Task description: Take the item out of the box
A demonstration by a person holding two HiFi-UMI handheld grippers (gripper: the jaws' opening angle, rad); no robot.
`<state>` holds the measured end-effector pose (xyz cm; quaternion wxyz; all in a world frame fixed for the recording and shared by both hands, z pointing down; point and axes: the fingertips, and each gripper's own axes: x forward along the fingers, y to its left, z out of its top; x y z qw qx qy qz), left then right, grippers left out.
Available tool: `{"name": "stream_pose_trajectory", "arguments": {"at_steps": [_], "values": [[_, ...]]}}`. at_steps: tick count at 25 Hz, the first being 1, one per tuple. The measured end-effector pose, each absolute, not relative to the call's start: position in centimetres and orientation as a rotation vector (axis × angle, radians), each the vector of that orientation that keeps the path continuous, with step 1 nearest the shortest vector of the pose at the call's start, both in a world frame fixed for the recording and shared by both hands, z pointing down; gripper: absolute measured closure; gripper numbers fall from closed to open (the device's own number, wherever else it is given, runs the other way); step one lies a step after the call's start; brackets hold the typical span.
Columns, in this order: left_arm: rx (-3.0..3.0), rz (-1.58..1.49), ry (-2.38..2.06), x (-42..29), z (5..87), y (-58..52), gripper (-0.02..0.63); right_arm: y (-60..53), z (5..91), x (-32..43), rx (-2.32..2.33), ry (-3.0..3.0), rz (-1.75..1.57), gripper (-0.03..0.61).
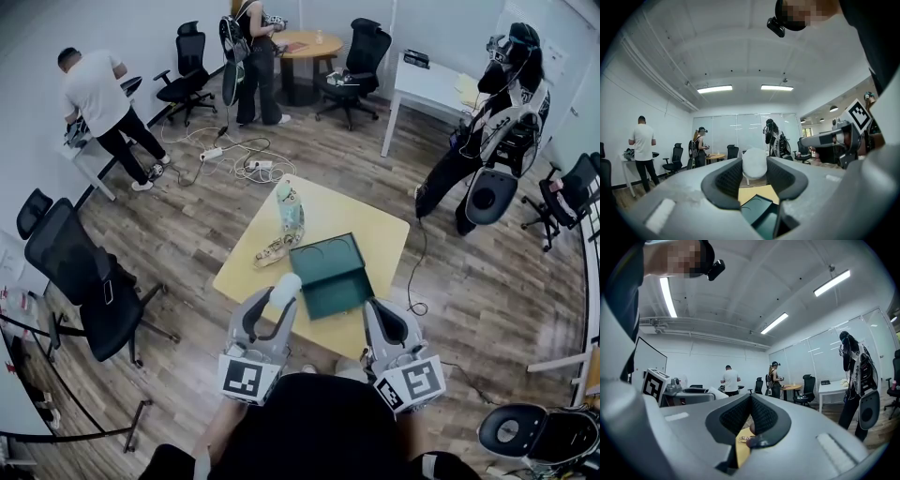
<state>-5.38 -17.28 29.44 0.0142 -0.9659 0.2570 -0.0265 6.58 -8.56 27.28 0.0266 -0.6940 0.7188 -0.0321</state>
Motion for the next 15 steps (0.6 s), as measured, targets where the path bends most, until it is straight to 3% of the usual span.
{"name": "stream_pose_trajectory", "arguments": {"at_steps": [15], "values": [[-3.021,-0.105,0.811,-5.49,30.37,-17.3,0.449,-9.04,28.33,5.96,-2.122,2.28,-0.132,0.577]]}}
